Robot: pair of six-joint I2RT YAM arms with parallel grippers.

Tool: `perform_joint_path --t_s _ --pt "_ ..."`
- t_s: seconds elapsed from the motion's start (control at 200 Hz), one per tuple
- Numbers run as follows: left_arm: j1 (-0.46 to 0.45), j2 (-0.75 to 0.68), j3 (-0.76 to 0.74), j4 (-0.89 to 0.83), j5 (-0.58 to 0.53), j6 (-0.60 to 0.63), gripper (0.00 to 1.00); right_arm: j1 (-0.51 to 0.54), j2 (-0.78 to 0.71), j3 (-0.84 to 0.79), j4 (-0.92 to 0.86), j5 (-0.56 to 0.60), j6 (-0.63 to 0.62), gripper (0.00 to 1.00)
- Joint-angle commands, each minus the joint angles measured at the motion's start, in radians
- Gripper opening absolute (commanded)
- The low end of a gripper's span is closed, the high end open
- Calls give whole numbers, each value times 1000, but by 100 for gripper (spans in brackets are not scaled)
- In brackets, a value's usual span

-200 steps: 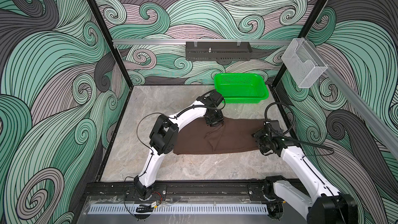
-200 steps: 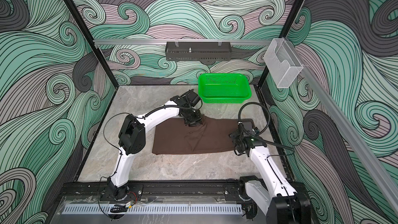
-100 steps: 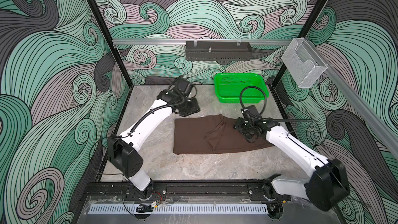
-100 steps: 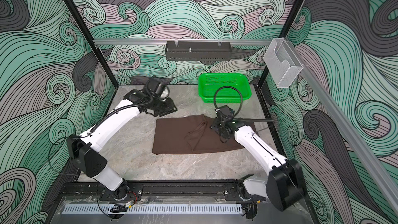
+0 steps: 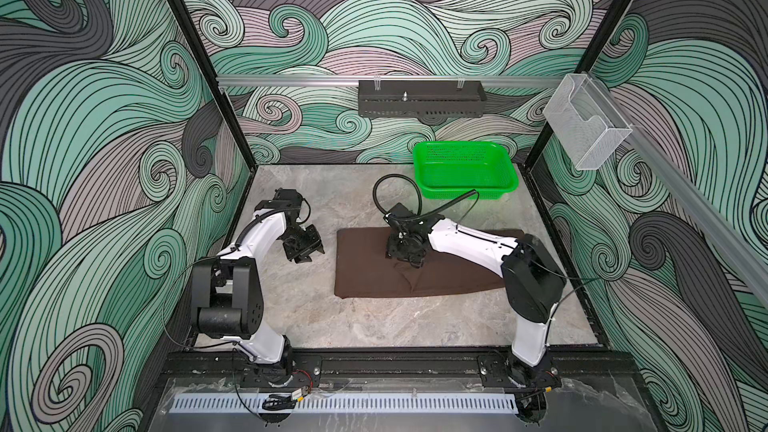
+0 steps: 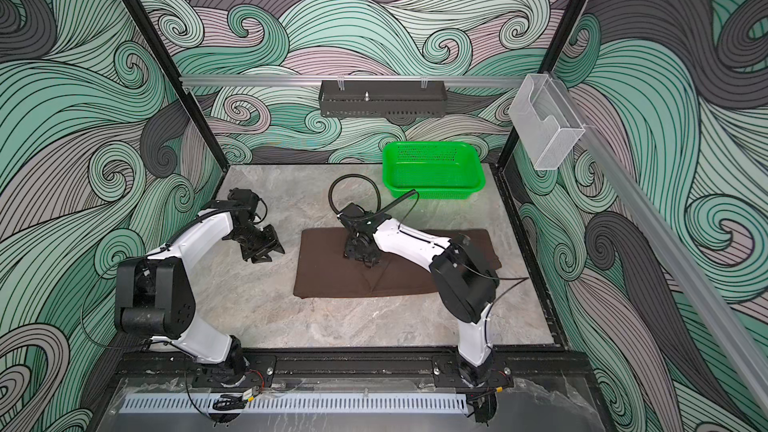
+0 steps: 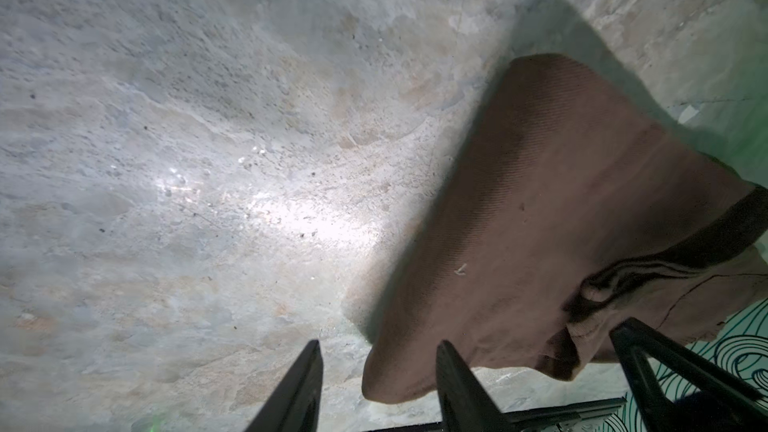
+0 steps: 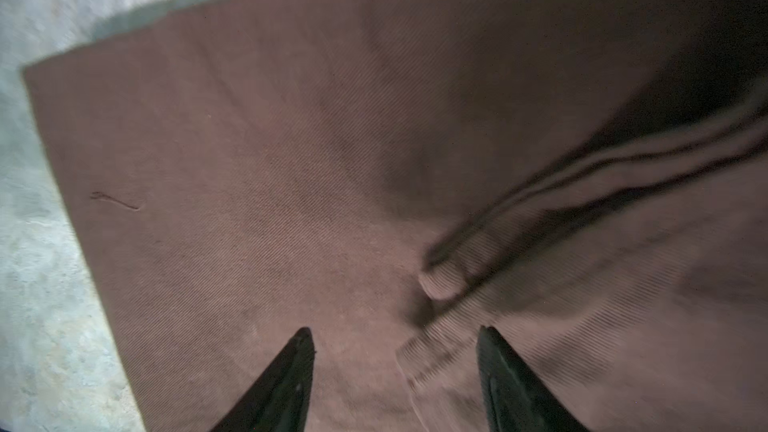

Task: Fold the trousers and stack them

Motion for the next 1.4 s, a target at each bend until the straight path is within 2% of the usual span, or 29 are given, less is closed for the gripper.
perform_joint_path --t_s 0.0,0.21,0.45,0.595,0.7,0.796,1.061,1.396 --pt "19 -19 -14 -10 57 50 48 -5 51 23 -5 -42 -14 63" --pt "45 -40 -41 -11 91 72 48 -24 80 -40 -4 -66 -4 63" --pt "48 -45 -53 -25 146 107 49 -96 -139 -220 -120 127 -15 62" --pt "47 -33 -66 -26 187 131 49 -146 -257 -300 -163 183 -43 62" --pt "44 -23 -95 -4 222 134 49 -144 -278 -277 -210 203 -84 64" --pt "43 -17 -119 12 230 136 49 -107 -246 -212 -241 204 -139 66" --pt "51 -25 -117 10 233 137 49 57 -23 68 -381 290 -246 70" --pt "68 -26 -115 6 239 151 49 85 144 135 -395 296 -248 69"
